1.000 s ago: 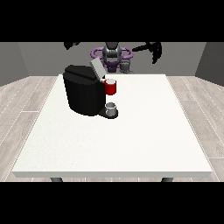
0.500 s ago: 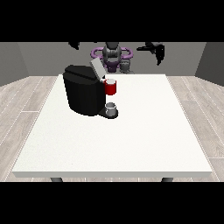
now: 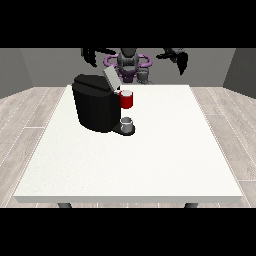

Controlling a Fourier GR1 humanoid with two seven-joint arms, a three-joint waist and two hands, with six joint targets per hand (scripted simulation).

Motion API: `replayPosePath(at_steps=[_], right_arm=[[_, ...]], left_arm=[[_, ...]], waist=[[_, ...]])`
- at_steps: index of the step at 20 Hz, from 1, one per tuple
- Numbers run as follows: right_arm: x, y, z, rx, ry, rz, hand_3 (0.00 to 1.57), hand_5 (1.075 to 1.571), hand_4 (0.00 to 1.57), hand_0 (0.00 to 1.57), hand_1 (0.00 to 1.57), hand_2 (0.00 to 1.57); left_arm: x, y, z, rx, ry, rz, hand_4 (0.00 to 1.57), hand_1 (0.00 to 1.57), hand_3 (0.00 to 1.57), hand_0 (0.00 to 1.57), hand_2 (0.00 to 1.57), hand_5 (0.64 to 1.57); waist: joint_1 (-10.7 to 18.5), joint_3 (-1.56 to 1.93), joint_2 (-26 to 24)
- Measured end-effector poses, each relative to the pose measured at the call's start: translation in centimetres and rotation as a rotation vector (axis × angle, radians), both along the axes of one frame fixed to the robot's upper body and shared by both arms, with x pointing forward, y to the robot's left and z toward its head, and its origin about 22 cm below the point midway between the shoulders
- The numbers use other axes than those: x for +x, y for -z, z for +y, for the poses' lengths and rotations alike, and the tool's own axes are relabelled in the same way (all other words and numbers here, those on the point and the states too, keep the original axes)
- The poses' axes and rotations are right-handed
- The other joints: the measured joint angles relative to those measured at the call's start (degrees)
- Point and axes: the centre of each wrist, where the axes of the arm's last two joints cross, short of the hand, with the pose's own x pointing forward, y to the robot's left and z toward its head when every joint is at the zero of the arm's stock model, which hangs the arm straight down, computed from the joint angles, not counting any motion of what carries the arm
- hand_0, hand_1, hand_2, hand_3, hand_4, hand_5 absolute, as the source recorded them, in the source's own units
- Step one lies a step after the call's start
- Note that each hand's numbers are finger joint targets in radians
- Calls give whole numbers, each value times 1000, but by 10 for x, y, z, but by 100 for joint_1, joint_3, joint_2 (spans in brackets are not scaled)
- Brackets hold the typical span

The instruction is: Insert the coffee pod into the coffee machine and close the lid

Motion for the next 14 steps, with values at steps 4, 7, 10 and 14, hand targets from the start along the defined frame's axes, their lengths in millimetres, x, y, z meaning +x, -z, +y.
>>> replayPosePath(at_steps=[4, 7, 10, 14], right_arm=[[7, 8, -9, 6, 17, 10, 0, 1571, 0, 0, 0, 0], [18, 3, -10, 7, 12, -15, 0, 1571, 0, 0, 0, 0], [22, 6, -3, 4, -11, -4, 0, 1571, 0, 0, 0, 0], [33, -3, 9, -16, -36, -15, 0, 1571, 0, 0, 0, 0]], left_arm=[[-8, -9, -1, -26, -4, -12, 0, 0, 0, 0, 0, 1571], [-12, -19, 2, -32, -11, -39, 0, 0, 0, 0, 0, 1571], [-24, -18, 7, -18, -35, -40, 0, 0, 0, 0, 0, 1571], [-31, -20, 8, -4, -47, -52, 0, 0, 0, 0, 0, 1571]], waist=[[110, 0, 195], [91, 1, 423], [-6, -1, 467], [-66, 0, 629]])
